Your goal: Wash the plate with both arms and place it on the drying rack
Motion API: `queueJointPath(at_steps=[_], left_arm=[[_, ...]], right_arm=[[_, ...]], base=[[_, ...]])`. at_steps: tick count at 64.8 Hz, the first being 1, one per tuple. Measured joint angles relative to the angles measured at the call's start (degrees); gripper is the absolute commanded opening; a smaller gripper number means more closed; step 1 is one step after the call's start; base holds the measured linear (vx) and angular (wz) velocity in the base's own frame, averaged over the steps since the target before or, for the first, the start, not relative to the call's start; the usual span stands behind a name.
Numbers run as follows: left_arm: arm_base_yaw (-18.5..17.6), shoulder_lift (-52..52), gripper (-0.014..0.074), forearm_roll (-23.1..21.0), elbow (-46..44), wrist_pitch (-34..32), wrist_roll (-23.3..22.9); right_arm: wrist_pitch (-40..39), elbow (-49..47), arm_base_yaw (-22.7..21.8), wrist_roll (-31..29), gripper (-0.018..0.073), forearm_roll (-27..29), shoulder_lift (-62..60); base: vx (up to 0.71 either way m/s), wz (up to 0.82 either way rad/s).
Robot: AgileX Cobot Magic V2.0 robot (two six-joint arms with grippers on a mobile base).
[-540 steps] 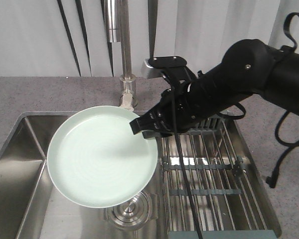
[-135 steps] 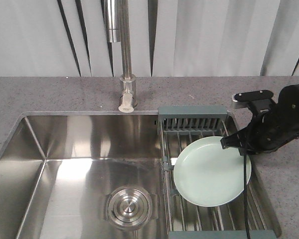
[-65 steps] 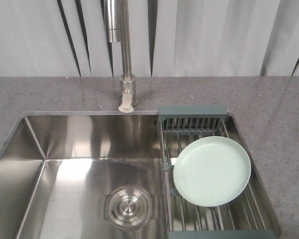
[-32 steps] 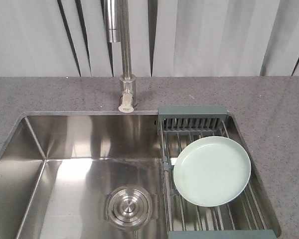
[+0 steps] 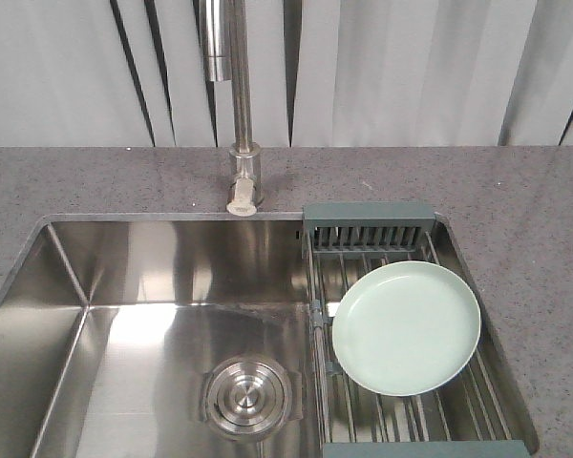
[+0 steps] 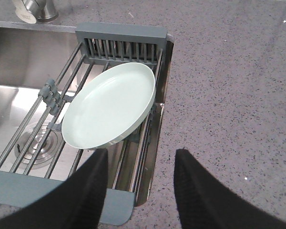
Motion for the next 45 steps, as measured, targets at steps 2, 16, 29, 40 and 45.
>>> queueJointPath(at_steps=[2, 16, 29, 40, 45], left_arm=[[0.0, 0.0, 0.0463, 0.0, 0.0, 0.0, 0.0], [0.0, 0.0, 0.0463, 0.0, 0.0, 0.0, 0.0], [0.0, 0.0, 0.0463, 0.0, 0.0, -0.2, 0.0], [0.0, 0.0, 0.0463, 0.0, 0.0, -2.8, 0.0], [0.0, 0.4, 0.0463, 0.0, -0.6, -3.5, 0.0]], right_arm=[[0.1, 0.0, 0.0, 0.0, 0.0330, 0.0, 0.0], [0.1, 0.0, 0.0, 0.0, 0.0330, 0.1, 0.0], [0.1, 0.0, 0.0, 0.0, 0.0330, 0.1, 0.0], [0.3, 0.0, 0.0, 0.0, 0.0330, 0.1, 0.0], [0.4, 0.0, 0.0, 0.0, 0.0330, 0.1, 0.0]], base=[[0.00, 0.00], [0.00, 0.00], [0.00, 0.00], [0.00, 0.00], [0.00, 0.00]])
